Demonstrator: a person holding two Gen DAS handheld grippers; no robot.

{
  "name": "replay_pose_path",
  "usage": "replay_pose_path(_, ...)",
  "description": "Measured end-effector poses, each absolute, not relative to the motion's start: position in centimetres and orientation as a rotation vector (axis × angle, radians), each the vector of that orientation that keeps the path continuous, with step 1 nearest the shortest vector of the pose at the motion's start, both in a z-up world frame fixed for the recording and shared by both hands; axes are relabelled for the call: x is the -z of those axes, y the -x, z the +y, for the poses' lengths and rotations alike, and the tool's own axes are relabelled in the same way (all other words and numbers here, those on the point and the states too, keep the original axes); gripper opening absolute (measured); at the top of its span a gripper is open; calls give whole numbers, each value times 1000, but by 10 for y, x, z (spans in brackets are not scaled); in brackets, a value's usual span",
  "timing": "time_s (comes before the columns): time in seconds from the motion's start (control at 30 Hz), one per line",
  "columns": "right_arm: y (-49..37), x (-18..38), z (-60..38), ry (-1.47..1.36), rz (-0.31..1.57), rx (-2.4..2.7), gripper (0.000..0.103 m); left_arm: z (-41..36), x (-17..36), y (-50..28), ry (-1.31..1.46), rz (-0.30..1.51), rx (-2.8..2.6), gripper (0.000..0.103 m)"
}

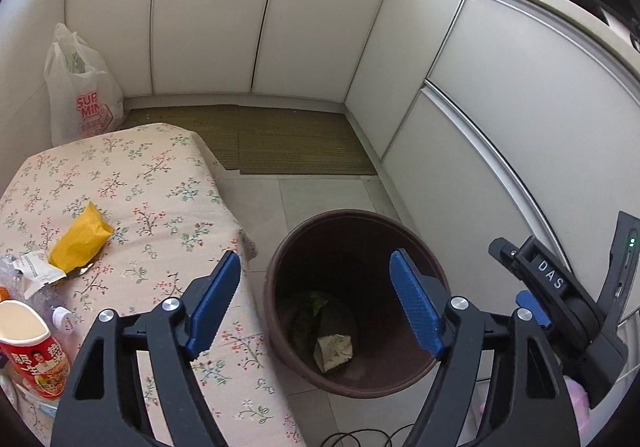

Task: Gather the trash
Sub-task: 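Move both tools back over the table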

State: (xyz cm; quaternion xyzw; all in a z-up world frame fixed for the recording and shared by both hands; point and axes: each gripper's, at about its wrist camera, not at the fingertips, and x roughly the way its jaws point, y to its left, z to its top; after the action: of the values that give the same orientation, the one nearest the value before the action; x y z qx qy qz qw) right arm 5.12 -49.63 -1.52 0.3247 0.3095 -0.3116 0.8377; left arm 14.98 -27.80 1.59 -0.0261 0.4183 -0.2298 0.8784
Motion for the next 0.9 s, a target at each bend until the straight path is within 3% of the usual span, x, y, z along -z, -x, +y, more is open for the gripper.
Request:
replay_pose_path(0.23, -76, 7, -452, -515, 702, 606, 96, -226, -18, -135, -11, 860, 367, 87)
replay_pose_path(0.73, -136, 1, -296, -319, 824, 234, 96, -83, -14, -139, 62, 917, 170, 90)
replay_pose_path(0.9, -145, 13, -250, -226, 874, 181, 96, -58, -2, -182, -110, 1032, 111, 95)
